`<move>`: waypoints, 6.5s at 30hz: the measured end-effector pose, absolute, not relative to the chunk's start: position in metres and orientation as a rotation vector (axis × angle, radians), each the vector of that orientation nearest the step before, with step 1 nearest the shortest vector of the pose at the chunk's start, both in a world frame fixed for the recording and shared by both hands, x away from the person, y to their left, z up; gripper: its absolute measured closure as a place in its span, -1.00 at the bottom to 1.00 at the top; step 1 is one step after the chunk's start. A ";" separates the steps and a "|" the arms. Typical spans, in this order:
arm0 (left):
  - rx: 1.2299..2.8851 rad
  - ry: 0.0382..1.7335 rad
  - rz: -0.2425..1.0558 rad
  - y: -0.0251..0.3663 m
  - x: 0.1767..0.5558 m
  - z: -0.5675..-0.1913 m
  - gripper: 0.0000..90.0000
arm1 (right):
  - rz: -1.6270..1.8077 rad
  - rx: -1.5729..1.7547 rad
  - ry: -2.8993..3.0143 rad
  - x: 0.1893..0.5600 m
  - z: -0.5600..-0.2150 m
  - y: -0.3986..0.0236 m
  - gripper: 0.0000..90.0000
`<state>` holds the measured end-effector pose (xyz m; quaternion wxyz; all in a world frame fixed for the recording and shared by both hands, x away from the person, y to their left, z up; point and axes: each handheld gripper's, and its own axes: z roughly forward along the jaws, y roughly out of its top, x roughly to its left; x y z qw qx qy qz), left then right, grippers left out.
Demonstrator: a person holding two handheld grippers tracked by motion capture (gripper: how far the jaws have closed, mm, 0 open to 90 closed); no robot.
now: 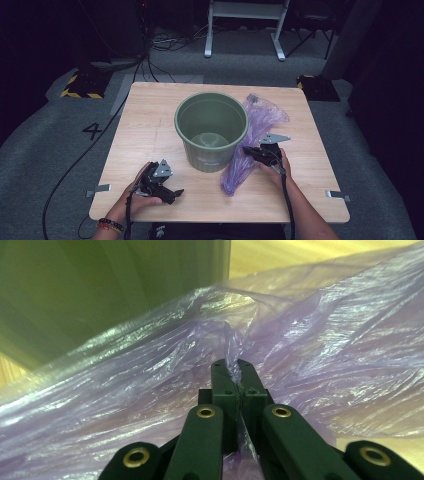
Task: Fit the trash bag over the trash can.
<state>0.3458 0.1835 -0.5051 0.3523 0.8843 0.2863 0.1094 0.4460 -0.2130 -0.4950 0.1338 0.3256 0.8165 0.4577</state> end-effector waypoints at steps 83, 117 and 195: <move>2.157 0.652 0.388 0.153 0.403 -0.423 -0.66 | 1.544 0.828 1.727 0.457 -0.295 -0.240 1.00; 2.000 0.704 0.521 0.188 0.386 -0.395 -0.64 | 1.358 0.688 1.859 0.460 -0.333 -0.172 0.97; 1.935 0.425 0.551 0.085 0.421 -0.322 1.00 | 1.468 0.509 2.000 0.430 -0.338 -0.196 -0.23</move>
